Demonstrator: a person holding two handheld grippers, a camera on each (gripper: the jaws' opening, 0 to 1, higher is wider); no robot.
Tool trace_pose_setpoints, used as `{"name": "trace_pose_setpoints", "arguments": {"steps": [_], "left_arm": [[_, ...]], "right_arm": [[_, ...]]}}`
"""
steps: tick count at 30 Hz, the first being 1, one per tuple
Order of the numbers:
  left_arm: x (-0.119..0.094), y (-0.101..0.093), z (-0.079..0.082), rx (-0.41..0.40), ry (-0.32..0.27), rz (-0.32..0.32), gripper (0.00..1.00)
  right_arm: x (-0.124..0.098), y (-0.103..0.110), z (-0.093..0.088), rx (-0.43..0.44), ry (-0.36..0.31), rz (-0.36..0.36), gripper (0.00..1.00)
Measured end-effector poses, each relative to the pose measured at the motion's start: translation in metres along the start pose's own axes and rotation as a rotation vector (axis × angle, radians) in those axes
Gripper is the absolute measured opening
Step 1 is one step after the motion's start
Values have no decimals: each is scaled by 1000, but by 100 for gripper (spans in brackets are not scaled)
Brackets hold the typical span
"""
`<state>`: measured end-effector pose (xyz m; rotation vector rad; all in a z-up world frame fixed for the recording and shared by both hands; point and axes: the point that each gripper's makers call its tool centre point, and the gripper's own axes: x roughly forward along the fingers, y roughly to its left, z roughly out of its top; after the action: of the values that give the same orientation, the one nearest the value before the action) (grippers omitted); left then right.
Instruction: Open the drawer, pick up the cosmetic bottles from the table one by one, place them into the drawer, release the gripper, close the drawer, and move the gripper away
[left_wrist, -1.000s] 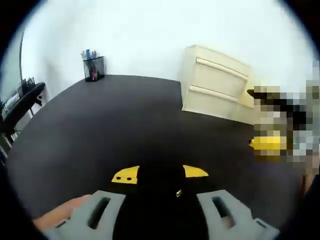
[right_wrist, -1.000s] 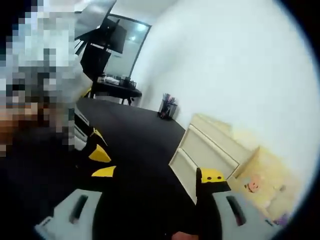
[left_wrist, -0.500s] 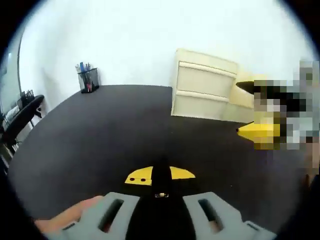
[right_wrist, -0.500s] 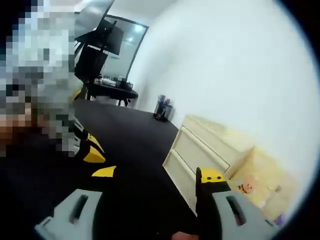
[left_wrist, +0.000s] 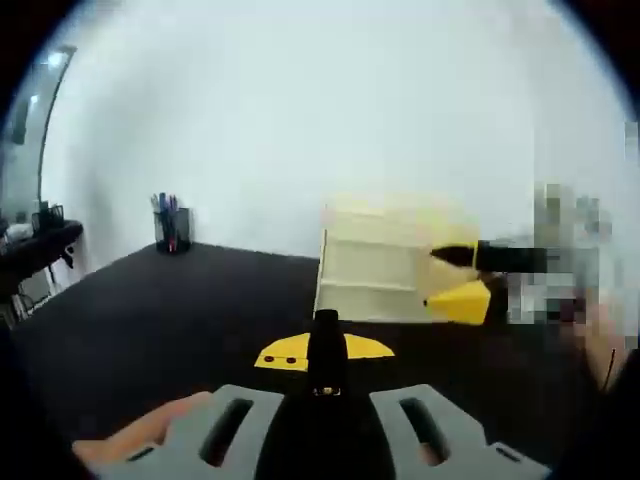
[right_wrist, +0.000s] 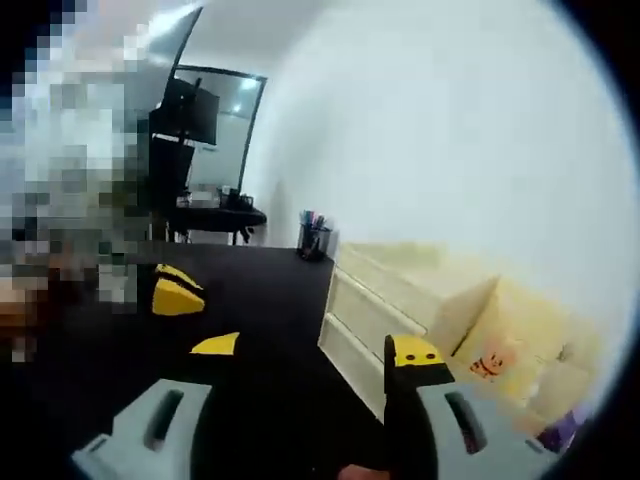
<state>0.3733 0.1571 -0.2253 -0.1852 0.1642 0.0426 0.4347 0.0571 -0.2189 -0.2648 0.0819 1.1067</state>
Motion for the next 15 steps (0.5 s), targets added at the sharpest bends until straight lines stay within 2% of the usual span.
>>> {"name": "trace_pose_setpoints", "arguments": {"steps": [2, 6, 8, 12, 15], "left_arm": [[1, 2, 14, -37, -61, 9, 8], [5, -2, 40, -83, -175, 5, 8], [7, -13, 49, -133, -226, -35, 8], [6, -27, 55, -168, -273, -71, 8], [3, -40, 60, -198, -306, -137, 8]], "right_arm": [[1, 5, 0, 1, -1, 23, 51], [-1, 24, 10, 125, -40, 115, 47], [-3, 33, 14, 178, -49, 164, 46], [-9, 43, 24, 260, -87, 250, 41], [-17, 40, 33, 318, -123, 295, 38]]}}
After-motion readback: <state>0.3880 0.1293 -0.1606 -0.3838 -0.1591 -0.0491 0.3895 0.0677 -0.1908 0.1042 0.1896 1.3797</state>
